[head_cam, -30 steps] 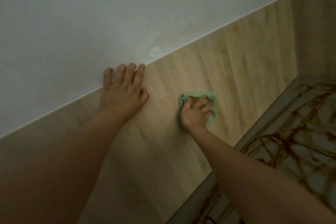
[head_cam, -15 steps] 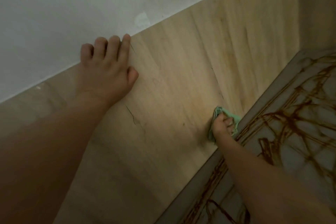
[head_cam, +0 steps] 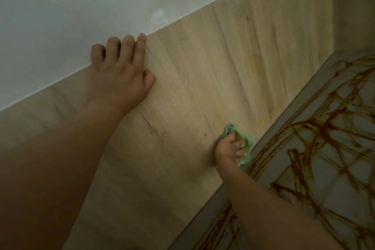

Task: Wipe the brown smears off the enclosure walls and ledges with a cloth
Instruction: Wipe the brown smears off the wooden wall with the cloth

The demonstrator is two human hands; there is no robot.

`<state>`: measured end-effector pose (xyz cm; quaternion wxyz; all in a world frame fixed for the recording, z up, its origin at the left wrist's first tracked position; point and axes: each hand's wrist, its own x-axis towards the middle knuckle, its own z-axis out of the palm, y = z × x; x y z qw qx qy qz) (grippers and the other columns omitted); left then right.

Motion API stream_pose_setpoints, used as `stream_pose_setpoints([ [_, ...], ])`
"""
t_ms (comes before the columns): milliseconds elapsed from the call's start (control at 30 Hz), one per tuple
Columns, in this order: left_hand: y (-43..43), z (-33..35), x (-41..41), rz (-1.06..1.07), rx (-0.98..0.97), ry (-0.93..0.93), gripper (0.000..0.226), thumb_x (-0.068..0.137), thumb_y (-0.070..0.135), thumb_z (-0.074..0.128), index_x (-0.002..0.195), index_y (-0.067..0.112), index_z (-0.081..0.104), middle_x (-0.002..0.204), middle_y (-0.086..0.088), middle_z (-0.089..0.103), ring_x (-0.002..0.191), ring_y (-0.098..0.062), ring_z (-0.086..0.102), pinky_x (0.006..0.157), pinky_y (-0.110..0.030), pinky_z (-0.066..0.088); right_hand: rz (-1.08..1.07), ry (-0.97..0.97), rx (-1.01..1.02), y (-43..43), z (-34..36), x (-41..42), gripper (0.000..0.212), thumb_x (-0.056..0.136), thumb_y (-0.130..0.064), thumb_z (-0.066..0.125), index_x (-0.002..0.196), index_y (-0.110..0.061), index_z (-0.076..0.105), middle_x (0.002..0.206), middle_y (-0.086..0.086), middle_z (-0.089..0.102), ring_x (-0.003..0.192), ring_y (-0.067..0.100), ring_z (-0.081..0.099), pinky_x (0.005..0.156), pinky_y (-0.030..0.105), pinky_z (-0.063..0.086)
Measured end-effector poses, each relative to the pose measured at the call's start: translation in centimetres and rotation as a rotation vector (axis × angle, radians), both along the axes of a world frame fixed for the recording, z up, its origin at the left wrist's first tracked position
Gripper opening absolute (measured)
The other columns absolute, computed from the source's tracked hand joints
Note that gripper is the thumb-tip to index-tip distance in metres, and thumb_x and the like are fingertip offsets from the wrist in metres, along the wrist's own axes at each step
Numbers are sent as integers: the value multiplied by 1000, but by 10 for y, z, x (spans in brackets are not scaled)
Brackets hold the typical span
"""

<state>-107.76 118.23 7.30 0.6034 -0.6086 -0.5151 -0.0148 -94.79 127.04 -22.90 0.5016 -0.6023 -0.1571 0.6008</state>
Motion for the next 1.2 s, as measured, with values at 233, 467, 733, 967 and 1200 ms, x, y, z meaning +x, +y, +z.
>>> stream_pose_setpoints([
  [233,-3,0,2,13,-11,-13,69,100,42,33,159,6,25,138,-22,43,116,-42,41,93,-53,32,54,-538,727,-35,88,-35,76,102,-66,25,163,-37,-11,172,-1,-19,157,26,-19,122,46,-13],
  [467,-2,0,0,4,2,4,68,101,41,32,158,5,25,137,-21,43,116,-42,41,92,-54,32,-11,-240,216,-14,-29,-13,67,108,-57,23,165,-31,-1,174,5,-6,159,31,-4,127,47,-3],
  [733,-3,2,2,5,-36,-33,69,101,40,34,159,5,23,138,-21,41,118,-43,39,94,-56,32,57,-109,18,-48,-18,-40,67,108,-57,21,165,-31,-3,173,4,-9,159,29,-8,127,47,-6],
  [967,-2,0,0,25,-17,11,69,102,41,28,159,4,23,140,-21,42,118,-43,41,92,-55,33,-26,-34,-66,-26,64,-37,74,107,-56,22,166,-19,-1,173,11,-11,157,41,-8,125,56,-2],
  [1200,-8,4,4,-6,-40,-56,66,102,36,34,158,2,29,137,-22,46,114,-42,43,93,-52,31,36,-1051,1296,-66,123,-71,82,98,-65,32,165,-24,10,172,17,4,158,41,-4,127,55,-2],
])
